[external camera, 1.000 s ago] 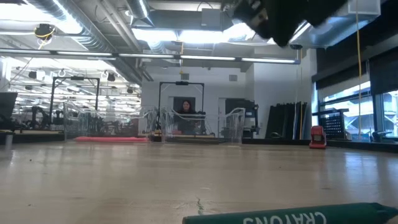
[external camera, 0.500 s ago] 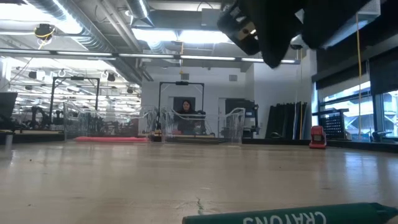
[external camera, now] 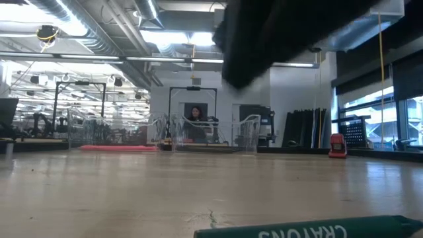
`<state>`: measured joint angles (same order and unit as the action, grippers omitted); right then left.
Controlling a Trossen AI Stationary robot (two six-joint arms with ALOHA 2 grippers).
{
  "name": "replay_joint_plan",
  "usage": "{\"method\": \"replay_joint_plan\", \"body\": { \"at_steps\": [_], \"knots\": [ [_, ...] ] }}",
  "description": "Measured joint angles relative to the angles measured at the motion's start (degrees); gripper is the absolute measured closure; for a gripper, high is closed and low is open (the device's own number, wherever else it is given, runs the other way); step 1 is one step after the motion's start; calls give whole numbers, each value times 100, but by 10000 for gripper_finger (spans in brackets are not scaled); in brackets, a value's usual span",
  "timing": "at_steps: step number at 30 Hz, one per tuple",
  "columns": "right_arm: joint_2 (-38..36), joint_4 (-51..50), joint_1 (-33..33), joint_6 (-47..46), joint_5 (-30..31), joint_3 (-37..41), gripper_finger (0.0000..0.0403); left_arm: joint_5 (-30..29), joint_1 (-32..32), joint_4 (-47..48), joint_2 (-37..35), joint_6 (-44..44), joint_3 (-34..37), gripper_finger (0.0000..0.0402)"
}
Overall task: Sort crayons/erasers/pens/pencils in bins
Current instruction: Put the green crayon into the bottom transparent bin
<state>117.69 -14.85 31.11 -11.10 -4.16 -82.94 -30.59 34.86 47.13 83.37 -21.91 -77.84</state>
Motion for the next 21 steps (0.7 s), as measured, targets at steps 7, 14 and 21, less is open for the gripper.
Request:
{"method": "replay_joint_plan", "body": {
  "at_steps": [7,14,21],
  "knots": [
    [395,13,32,-627,-201,2,278,-4,97,46,0,3,0,296],
    [618,-12,149,-489,129,2,278,-5,118,50,0,10,0,296],
    [638,-244,231,-61,560,-5,278,-4,119,50,0,8,0,296]
  ]
}}
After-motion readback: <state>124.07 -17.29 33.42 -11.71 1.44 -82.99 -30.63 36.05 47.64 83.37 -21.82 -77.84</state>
